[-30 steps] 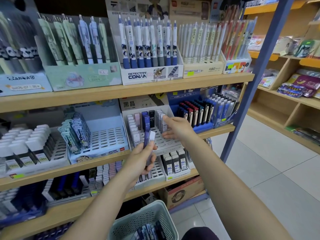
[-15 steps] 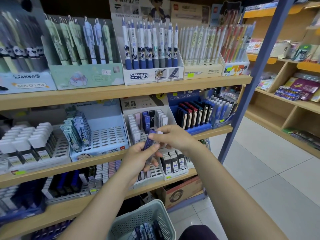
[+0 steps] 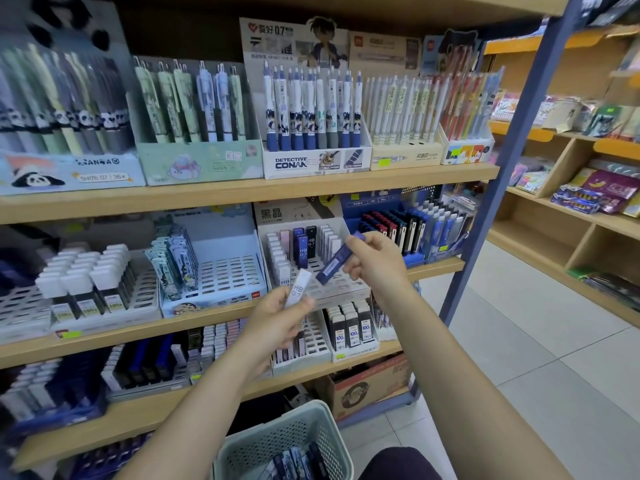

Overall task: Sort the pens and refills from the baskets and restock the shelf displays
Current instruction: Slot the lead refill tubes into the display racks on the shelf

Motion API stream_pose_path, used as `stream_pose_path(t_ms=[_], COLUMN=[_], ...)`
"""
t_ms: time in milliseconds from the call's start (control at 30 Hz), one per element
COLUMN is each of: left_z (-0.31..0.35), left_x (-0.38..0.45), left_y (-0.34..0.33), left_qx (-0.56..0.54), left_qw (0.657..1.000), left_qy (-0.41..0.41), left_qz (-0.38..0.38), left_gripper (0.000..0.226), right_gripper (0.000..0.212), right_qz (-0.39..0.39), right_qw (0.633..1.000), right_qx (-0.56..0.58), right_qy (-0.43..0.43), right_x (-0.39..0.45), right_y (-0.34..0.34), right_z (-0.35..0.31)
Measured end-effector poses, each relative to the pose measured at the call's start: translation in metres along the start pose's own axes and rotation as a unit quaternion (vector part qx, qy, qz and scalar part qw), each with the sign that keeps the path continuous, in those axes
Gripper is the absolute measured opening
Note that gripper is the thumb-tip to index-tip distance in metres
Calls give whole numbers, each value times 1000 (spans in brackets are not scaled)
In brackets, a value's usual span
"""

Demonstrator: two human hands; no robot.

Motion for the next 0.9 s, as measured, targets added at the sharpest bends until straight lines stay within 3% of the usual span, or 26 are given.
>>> stream_pose_path(t_ms=[133, 200, 300, 400, 533, 900], left_z=[21, 29, 34, 32, 21, 0], left_x=[-7, -8, -9, -8, -6, -3], left_y=[3, -1, -7, -6, -2, 22], left_qx=[40, 64, 94, 103, 94, 27], left_qw=[992, 989, 986, 985, 988, 992], left_qy=[-61, -77, -86, -80, -59, -22], left_qz=[100, 108, 109, 113, 109, 120], left_gripper=[22, 22, 14, 6, 17, 23], right_gripper=[12, 9, 3, 15, 30, 33], right_qz=[-49, -71, -69, -114, -187, -86], right_qw=[996, 995, 997, 992, 972, 989], right_qx=[-70, -72, -37, 35, 129, 123], right_qy=[-10, -13, -23, -47, -56, -1], right_x=[-10, -14, -16, -17, -20, 18], right_y=[-15, -25, -28, -29, -32, -31], right_z=[-1, 0, 0, 4, 9, 17])
Point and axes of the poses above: each hand's wrist, its own x-axis towards the middle knuckle, its own y-axis out of the back of the hand, z = x × y, the point moved 5 cm from there along x, towards the middle knuckle, and after that the axes turned 9 degrees about -z, right-handed, at the moved point
